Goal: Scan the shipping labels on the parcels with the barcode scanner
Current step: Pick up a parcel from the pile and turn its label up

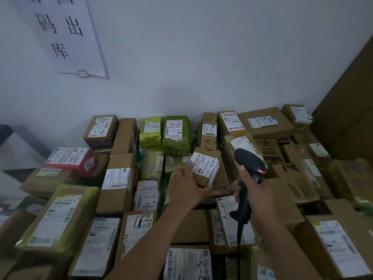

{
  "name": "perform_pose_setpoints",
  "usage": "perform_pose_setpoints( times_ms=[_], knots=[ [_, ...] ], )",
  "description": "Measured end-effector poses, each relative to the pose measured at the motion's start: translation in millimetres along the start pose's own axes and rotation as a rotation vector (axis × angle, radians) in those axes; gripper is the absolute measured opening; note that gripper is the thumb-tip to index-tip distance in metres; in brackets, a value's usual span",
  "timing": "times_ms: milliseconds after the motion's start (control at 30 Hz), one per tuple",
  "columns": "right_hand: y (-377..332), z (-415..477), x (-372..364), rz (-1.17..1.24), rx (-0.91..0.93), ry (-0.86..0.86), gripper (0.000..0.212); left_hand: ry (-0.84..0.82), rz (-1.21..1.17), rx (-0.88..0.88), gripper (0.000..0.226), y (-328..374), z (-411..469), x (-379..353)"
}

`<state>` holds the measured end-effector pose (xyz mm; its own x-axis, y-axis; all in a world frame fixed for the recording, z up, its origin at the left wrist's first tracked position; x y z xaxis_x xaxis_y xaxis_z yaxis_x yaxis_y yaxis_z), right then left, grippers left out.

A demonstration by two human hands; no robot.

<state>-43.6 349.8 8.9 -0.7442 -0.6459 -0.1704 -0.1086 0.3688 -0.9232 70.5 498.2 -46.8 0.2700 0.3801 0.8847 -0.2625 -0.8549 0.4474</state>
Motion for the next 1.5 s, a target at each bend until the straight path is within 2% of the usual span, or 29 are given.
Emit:
perform_pose_setpoints(
  times_ms=[167,300,433,600,733,833,933,1100,1233,1400,1500],
  knots=[
    [-11.8,6.4,-36.9,-0.104,0.053,-0.117,0.032,0.064,0.001,0.121,0.102,-49.5,-3.4,14.8],
    [-22.1,19.6,-70.6,-0.147,0.083,-0.2,0.031,-0.057,0.058,0.22,0.106,-81.7,-5.8,3.6],
    [-23.1,39.0,-91.8,-0.195,0.09,-0.265,0.028,-0.099,0.097,0.185,0.103,-85.0,-7.1,-14.7],
    [-23.7,65.6,-103.1,-0.228,0.057,-0.253,0.031,-0.155,0.16,0.132,0.101,-85.4,-1.5,-14.2],
    [-30.6,83.5,-113.0,-0.233,0.038,-0.284,0.031,0.01,0.169,0.095,0.087,-77.5,28.9,18.8],
    [-23.0,99.6,-114.8,-0.248,0.03,-0.323,0.035,0.111,0.094,0.058,0.08,-67.7,71.9,30.8],
    [-5.8,120.0,-108.4,-0.243,0.023,-0.313,0.041,0.16,-0.003,0.122,0.071,-60.0,115.5,32.1],
    [15.0,151.4,-97.8,-0.172,-0.009,-0.27,0.036,0.042,-0.075,0.301,0.067,-69.7,171.3,24.1],
    [29.7,164.1,-95.3,-0.181,-0.093,-0.271,0.042,-0.064,-0.275,0.373,0.072,-70.4,184.4,18.4],
    [41.5,170.3,-97.7,-0.114,-0.156,-0.276,0.037,-0.034,-0.537,0.459,0.06,-76.4,185.1,15.7],
    [34.7,166.2,-97.5,-0.117,-0.162,-0.299,0.036,-0.021,-0.684,0.476,0.064,-85.1,184.9,13.7]
  ],
)
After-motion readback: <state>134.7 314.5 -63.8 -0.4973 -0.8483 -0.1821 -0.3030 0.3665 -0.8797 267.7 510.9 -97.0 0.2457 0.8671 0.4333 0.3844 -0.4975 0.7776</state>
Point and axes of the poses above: each hand's wrist, its own z-axis towards the middle knuckle, its own x-axis out of the back of the hand, y = z × x, the point moved 4 cm from there along z, towards the middle knuckle, and after that the axes turned 8 degrees about z, right-handed, at the moved point
